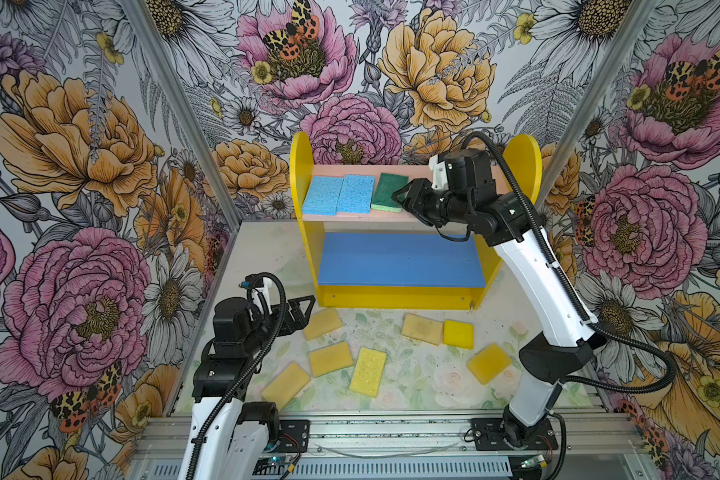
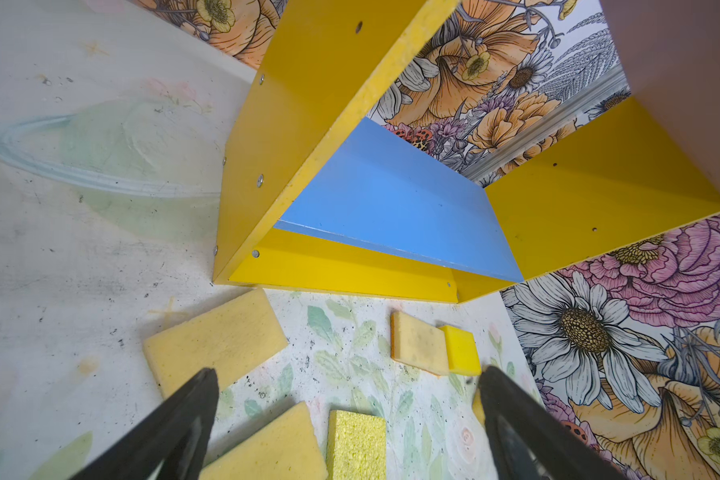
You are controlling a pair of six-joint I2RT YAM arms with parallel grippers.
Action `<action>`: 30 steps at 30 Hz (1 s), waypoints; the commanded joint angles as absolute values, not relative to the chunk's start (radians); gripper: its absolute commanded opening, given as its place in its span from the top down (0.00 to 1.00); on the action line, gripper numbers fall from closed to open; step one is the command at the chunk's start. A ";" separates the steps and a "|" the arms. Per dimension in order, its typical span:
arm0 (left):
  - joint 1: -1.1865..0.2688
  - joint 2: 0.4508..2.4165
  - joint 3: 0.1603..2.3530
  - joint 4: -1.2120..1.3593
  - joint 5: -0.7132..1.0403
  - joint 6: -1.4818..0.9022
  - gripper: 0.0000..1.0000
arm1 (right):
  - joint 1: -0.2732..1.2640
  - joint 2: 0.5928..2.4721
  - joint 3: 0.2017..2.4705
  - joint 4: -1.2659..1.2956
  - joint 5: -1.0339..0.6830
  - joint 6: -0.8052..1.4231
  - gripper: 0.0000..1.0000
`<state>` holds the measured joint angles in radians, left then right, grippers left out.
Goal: Place and organize the cleaning sponges onto the shelf
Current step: 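Lower the green sponge flat beside the blue sponges and open the right gripper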
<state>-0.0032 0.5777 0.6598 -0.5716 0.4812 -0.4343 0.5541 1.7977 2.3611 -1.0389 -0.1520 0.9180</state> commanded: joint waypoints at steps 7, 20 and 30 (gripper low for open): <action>0.011 0.580 0.650 -0.540 0.498 -0.420 0.01 | 0.528 1.842 2.401 -1.049 -0.169 0.870 0.49; 0.010 0.570 0.649 -0.540 0.494 -0.421 0.01 | 0.520 1.899 2.469 -1.048 -0.194 0.841 0.48; -0.011 0.573 0.647 -0.541 0.493 -0.421 0.01 | 0.504 1.800 2.401 -1.048 -0.150 0.760 0.44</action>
<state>-0.0036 0.5777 0.6598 -0.5716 0.4835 -0.4343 0.5106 1.8511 2.4126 -1.0119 -0.1864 0.8116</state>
